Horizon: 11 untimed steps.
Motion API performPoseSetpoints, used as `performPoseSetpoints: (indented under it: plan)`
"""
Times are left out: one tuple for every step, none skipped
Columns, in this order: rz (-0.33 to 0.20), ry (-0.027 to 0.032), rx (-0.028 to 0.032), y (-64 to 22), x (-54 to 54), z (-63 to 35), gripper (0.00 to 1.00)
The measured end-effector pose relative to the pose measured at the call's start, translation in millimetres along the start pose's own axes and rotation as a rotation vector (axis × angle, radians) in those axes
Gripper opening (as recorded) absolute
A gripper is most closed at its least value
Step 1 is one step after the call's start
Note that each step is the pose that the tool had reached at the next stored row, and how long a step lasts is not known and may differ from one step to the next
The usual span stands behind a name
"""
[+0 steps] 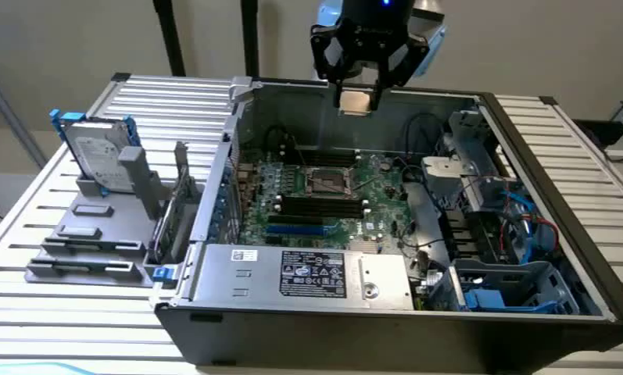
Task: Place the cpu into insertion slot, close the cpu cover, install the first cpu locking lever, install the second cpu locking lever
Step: 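Place the cpu into insertion slot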
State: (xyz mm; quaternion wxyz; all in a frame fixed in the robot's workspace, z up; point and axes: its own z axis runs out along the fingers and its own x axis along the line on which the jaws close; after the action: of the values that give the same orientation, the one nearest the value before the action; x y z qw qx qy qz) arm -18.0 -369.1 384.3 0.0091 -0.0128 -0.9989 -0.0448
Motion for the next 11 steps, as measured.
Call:
performPoseSetpoints:
  plan:
    - [0.000,0.0000,0.0000,0.0,0.0,0.0,0.55]
    - [0.000,0.0000,0.0000,0.0,0.0,0.0,0.55]
    - [0.000,0.0000,-0.0001,0.0,0.0,0.0,0.55]
    - [0.000,0.0000,0.0000,0.0,0.0,0.0,0.55]
    - [0.000,0.0000,0.0000,0.0,0.0,0.0,0.55]
    - [0.000,0.0000,-0.0001,0.0,0.0,0.0,0.55]
    - [0.000,0.0000,0.0000,0.0,0.0,0.0,0.55]
    - [0.000,0.0000,0.0000,0.0,0.0,0.0,0.55]
    - [0.000,0.0000,0.0000,0.0,0.0,0.0,0.55]
    - [0.000,0.0000,0.0000,0.0,0.0,0.0,0.55]
    - [0.000,0.0000,0.0000,0.0,0.0,0.0,0.55]
